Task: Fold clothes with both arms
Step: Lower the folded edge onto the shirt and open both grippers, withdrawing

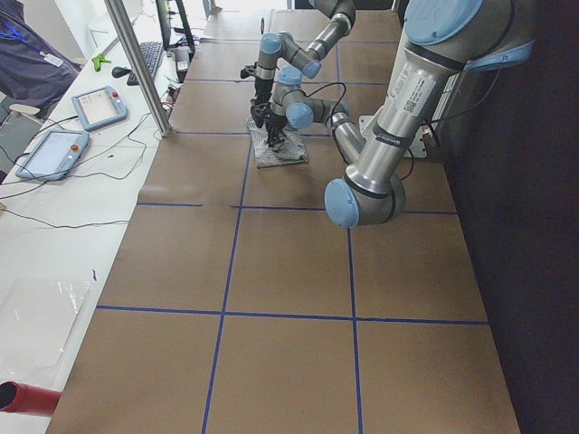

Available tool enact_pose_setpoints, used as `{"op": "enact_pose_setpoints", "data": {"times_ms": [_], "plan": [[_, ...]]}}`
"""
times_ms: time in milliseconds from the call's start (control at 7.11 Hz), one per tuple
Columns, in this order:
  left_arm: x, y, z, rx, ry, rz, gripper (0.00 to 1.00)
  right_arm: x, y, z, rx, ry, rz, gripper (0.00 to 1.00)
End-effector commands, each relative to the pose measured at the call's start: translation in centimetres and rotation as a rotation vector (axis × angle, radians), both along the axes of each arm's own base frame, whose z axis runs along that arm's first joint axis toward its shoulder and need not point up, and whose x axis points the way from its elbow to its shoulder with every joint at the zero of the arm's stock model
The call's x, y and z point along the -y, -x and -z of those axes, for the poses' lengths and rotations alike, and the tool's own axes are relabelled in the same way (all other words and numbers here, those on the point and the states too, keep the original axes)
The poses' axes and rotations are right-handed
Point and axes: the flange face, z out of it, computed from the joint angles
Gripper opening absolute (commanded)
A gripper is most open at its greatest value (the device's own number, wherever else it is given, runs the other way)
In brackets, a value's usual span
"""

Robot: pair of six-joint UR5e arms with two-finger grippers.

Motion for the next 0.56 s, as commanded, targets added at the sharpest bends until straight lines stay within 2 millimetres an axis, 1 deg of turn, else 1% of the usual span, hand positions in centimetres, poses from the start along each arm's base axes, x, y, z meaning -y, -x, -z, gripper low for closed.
{"op": "enact_pose_setpoints", "data": {"times_ms": [0,141,281,422], "plan": [[7.3,1.7,-2.9,0.083,-0.071,-0.006,1.00,6.0,-1.4,-2.4,0.018,-0.016,-0.035,1.00],[8.3,2.8,-3.0,0.089,-0.082,-0.004,1.00,7.6,-3.5,-2.4,0.028,-0.022,-0.005,1.00],[8.0,2.9,-2.8,0.069,-0.069,-0.028,1.00,8.4,-4.7,-2.2,0.032,-0.036,0.013,1.00],[7.2,3.3,-2.0,0.035,-0.059,-0.056,1.00,9.0,-6.3,-1.9,0.043,-0.057,0.044,1.00]]}}
